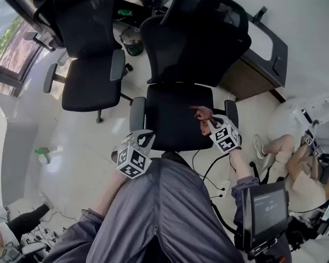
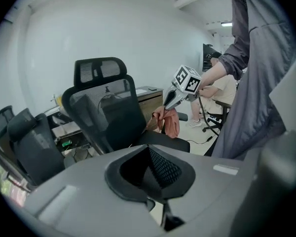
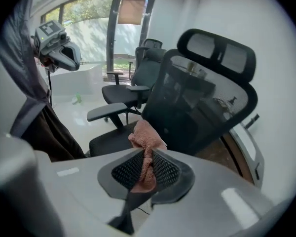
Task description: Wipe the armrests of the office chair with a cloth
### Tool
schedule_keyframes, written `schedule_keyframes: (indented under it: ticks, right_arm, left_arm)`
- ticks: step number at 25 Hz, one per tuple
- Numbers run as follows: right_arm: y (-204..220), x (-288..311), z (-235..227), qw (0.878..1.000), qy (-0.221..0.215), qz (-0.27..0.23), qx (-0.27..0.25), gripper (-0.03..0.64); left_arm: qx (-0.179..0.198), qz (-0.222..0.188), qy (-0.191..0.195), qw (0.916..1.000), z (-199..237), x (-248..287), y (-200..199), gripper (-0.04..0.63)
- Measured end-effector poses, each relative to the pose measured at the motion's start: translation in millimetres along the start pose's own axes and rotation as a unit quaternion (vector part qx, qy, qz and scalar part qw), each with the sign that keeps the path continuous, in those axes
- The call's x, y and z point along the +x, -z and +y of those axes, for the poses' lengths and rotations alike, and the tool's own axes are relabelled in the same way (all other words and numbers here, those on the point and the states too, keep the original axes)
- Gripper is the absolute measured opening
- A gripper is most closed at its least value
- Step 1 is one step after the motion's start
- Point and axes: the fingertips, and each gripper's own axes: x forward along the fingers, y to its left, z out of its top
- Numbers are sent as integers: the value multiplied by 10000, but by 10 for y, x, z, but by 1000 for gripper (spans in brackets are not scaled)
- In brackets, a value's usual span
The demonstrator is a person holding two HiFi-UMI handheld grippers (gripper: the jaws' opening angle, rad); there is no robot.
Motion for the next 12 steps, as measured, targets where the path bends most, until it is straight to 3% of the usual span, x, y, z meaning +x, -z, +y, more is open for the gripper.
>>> schedule_keyframes:
  ticks: [8,12]
  right_arm:
    - [1142,45,-1394,9968,598,465,266,48]
    - [1436,454,-1766,9945,517,817,413,48]
  left_arm:
    - [546,61,429,9976,-349,897,-904,17]
    - [733,97,458,9962,-412,1006,-1117,17]
